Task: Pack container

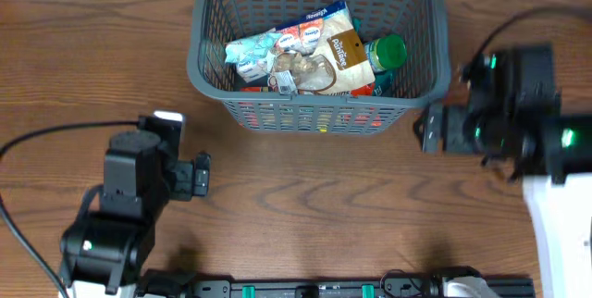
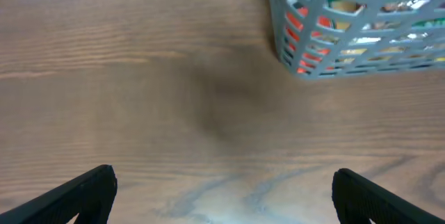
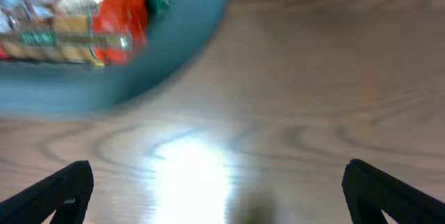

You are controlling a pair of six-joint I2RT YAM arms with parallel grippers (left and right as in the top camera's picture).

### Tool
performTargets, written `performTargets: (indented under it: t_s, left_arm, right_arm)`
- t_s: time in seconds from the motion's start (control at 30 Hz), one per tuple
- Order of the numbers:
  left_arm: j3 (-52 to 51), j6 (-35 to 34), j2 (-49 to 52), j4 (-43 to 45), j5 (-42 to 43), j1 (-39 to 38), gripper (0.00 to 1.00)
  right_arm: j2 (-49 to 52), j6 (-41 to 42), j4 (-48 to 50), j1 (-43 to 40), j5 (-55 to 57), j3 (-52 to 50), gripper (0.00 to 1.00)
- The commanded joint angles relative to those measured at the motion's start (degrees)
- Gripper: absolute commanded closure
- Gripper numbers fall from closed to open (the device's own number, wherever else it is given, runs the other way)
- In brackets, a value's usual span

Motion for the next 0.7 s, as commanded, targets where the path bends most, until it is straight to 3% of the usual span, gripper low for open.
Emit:
performTargets:
  t_s: [0.0,0.23,0.67]
  left_arm:
    - [-2.4,-0.6,-3.9,1.6,1.0,0.3,0.01]
    - [-3.1,0.3,-3.8,1.9,1.0,0.3,0.01]
    - [-3.1,0.3,-3.2,1.1,1.0,0.3,0.01]
  right_arm:
    - [-9.9,1.5,5.4,1.1,1.0,-11.4,0.01]
    - [-20.6,1.6,14.4,1.1,2.9,-27.9,0.01]
    - [-20.1,1.6,11.8,1.1,2.9,-32.1,0.01]
